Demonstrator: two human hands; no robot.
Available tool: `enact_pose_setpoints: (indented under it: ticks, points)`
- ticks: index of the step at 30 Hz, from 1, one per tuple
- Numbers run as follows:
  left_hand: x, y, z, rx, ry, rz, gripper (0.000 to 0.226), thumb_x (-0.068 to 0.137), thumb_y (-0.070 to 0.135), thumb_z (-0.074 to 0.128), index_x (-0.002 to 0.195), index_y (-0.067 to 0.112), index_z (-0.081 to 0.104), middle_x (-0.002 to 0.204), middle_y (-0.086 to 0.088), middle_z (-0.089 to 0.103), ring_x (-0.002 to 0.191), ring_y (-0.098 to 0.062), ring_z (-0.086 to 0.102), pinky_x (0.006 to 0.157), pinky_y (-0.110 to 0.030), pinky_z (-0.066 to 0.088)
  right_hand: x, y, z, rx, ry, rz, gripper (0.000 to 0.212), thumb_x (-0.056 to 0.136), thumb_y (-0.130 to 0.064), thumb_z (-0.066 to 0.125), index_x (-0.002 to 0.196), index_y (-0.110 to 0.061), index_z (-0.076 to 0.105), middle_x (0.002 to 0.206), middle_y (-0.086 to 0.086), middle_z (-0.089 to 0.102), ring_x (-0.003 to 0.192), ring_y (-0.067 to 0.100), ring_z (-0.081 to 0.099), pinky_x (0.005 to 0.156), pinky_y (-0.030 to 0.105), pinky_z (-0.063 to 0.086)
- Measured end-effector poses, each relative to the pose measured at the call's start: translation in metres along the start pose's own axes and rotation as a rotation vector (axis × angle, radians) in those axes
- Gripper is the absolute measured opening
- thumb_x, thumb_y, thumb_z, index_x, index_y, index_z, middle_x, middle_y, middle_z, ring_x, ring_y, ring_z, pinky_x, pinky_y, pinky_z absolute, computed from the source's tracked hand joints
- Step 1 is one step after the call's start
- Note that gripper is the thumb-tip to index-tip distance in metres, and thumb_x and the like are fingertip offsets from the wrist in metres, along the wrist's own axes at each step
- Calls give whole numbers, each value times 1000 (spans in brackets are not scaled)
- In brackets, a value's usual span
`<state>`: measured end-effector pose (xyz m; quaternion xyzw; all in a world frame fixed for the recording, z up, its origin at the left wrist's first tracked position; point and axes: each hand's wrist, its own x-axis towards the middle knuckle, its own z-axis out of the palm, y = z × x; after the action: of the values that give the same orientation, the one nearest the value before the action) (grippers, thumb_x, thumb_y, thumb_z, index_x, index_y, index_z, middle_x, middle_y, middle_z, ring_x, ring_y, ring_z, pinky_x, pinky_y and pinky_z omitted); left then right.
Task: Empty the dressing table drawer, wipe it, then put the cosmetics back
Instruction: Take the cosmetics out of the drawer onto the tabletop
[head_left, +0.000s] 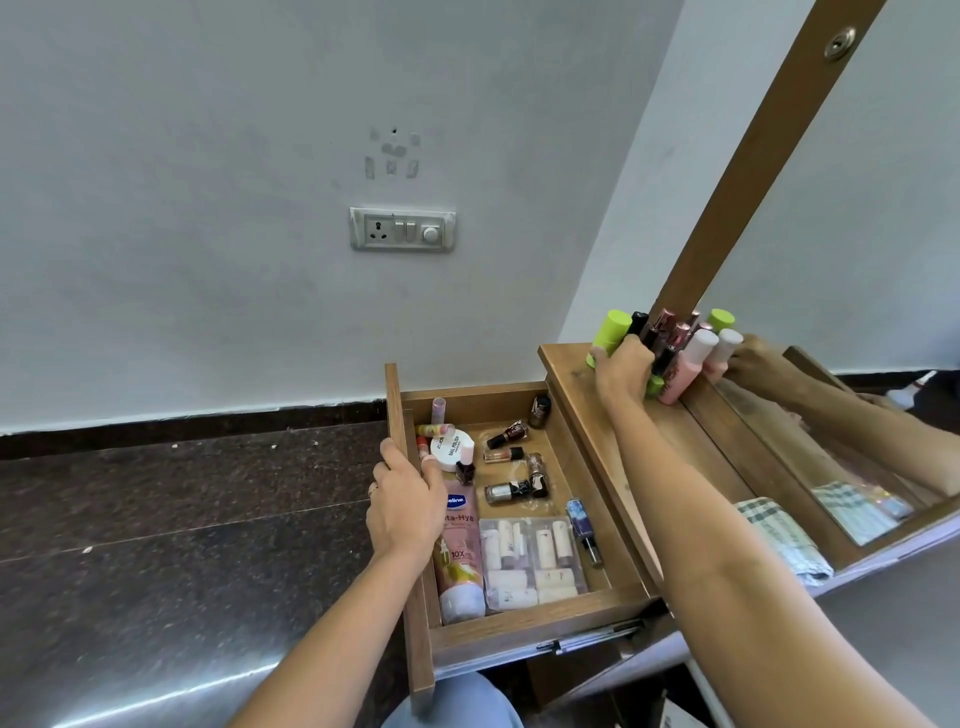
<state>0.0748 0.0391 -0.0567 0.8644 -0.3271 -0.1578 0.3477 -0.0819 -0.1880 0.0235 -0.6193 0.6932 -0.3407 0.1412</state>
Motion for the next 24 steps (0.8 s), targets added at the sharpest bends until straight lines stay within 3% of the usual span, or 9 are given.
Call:
enact_pose_setpoints:
  ticks: [3, 13, 24]
  points:
    - [0, 0, 0, -2, 1, 3, 58, 99, 41, 40, 145, 10, 24, 130, -17, 51, 107, -32, 59, 74, -42, 53, -10, 3, 3, -45, 36, -5, 28, 92, -17, 60, 111, 3, 54, 113, 23, 61, 104, 38, 61, 82, 40, 50]
    - [0, -1, 0, -6, 7, 3, 59, 99, 42, 40, 145, 10, 24, 131, -17, 51, 107, -32, 59, 76, -43, 55, -11, 4, 3, -154, 3, 10, 43, 90, -28, 64, 117, 3, 52, 118, 23, 59, 109, 38, 59, 85, 41, 50]
    - [1, -1, 1, -10, 2, 4, 58, 99, 43, 38, 145, 11, 23, 131, -16, 51, 106, -31, 59, 77, -43, 55, 5, 1, 3, -261, -38, 47, 32, 92, -19, 59, 113, 5, 62, 116, 23, 63, 109, 40, 60, 86, 44, 51]
